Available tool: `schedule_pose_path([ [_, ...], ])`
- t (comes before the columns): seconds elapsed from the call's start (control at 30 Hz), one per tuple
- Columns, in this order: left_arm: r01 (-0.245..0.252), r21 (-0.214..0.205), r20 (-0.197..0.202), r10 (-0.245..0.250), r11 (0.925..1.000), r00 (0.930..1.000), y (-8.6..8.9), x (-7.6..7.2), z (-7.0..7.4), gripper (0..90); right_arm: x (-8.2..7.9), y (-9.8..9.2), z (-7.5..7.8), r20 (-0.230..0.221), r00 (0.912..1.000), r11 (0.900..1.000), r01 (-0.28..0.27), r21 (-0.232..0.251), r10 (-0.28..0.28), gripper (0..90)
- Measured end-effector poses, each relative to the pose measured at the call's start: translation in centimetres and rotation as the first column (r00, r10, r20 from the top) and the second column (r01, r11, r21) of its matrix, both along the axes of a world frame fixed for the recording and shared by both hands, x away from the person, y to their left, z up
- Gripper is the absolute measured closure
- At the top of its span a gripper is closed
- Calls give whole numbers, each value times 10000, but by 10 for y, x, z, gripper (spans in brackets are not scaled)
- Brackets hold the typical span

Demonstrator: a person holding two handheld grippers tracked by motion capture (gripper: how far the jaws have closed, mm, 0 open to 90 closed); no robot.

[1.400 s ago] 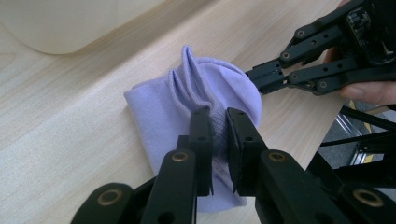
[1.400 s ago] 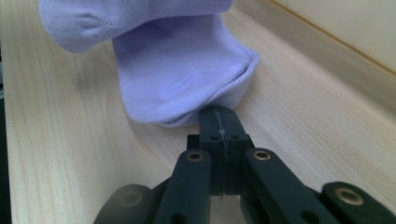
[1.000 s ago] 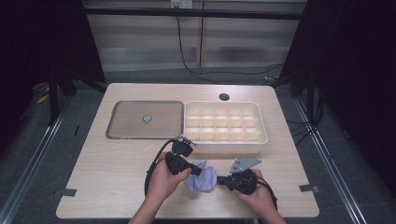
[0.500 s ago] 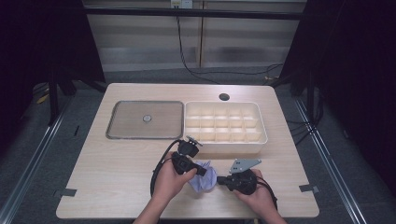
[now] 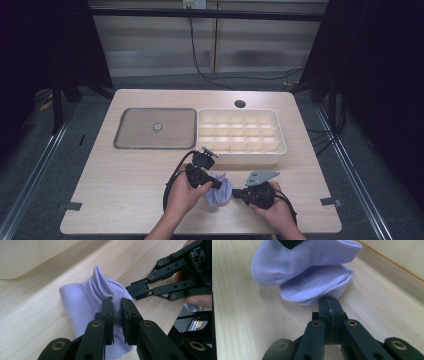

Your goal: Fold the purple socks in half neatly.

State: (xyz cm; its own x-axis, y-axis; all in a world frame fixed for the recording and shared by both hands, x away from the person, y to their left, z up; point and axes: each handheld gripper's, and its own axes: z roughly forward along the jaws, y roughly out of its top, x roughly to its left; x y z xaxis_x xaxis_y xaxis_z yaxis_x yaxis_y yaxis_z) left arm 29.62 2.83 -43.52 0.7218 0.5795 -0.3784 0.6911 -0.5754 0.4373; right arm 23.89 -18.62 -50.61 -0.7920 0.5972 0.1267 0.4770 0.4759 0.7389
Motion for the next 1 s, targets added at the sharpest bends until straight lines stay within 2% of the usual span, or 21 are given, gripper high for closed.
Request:
schedule_pose_path([
  [0.13, -54, 133, 138, 52, 9999, 9999, -3, -1, 0, 811, 0, 0, 0, 9, 10000, 10000, 8, -16, -8, 900],
  [0.2, 32, 389, 294, -43, 9992, 9996, -4, -1, 0, 810, -1, 0, 0, 12, 10000, 10000, 21, -14, -21, 900],
  [0.3, 44, 523, 438, -67, 9986, 9990, -7, -2, 1, 811, -1, 0, 0, 16, 10000, 10000, -30, 20, 30, 900],
  [0.37, 27, 457, 427, -47, 9990, 9991, -8, -3, 1, 810, -1, 1, 0, 6, 10000, 10000, -26, 23, 26, 900],
  [0.6, 124, 766, 482, -162, 9970, 9987, -13, -7, -7, 809, 0, 1, 0, 69, 10000, 10000, -71, -34, 71, 900],
  [0.77, 169, 607, 327, -189, 9980, 9993, -13, -7, -11, 806, 0, 1, 0, 79, 9999, 10000, -73, -39, 74, 900],
  [0.93, 223, 538, 381, -244, 9983, 9990, -12, -8, -10, 790, -1, 1, 0, 69, 10000, 10000, -70, -33, 70, 900],
  [1.0, 182, 386, 337, -195, 9991, 9992, -10, -8, -8, 778, -1, 1, 0, 63, 10000, 10000, -65, -31, 65, 900],
])
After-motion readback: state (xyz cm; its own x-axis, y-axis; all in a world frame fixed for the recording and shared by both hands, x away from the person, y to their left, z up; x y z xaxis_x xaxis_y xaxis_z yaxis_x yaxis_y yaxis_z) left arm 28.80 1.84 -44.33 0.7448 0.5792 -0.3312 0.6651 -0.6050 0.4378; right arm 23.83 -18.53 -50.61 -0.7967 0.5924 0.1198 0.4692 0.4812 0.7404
